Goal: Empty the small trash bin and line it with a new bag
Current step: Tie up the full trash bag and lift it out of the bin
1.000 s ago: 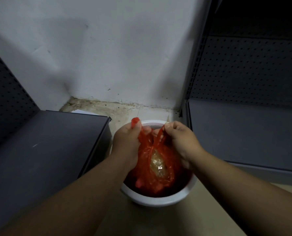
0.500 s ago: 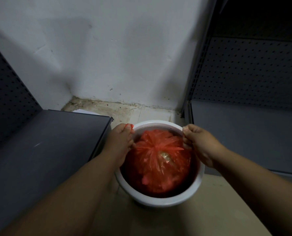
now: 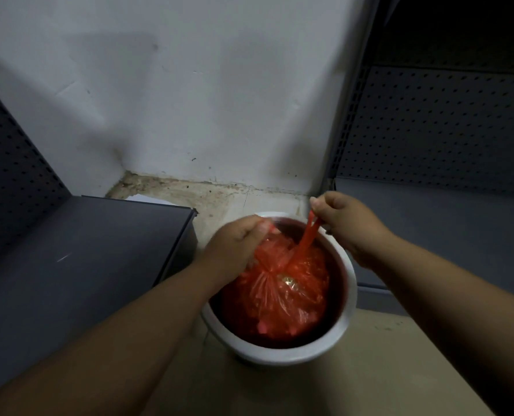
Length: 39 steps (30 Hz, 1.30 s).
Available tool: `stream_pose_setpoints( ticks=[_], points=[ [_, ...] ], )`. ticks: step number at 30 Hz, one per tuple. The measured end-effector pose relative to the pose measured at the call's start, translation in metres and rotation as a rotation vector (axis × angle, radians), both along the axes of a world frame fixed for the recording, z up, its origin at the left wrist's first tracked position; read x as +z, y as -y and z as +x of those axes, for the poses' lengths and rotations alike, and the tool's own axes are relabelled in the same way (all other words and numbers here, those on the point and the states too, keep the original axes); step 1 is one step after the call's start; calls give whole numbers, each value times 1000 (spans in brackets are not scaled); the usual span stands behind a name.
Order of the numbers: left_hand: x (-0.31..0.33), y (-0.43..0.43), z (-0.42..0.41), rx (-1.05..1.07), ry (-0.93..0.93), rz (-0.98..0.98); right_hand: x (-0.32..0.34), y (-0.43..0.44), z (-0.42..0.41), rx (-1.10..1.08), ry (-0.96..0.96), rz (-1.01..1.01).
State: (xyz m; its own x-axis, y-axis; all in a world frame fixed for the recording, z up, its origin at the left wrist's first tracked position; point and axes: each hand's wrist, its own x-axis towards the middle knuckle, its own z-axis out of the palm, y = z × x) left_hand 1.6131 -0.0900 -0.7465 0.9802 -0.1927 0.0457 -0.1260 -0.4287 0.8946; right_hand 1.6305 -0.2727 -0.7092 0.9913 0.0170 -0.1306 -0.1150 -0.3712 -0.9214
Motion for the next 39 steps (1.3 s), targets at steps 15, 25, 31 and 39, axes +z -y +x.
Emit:
stream_pose_setpoints(
  ticks=[15,25,31,39],
  points=[
    [-6,40,0,18,-400,-414,10,-2,-6,224,290,-360],
    [-6,34,-2,32,-205,-150,-11,-1,-6,231,283,-261],
    [-12,21,-2,-20,43,114,-24,-2,2,-114,-165,596],
    [-18,26,-1,166,147,192,-45,-23,-21,283,-39,-224]
  ],
)
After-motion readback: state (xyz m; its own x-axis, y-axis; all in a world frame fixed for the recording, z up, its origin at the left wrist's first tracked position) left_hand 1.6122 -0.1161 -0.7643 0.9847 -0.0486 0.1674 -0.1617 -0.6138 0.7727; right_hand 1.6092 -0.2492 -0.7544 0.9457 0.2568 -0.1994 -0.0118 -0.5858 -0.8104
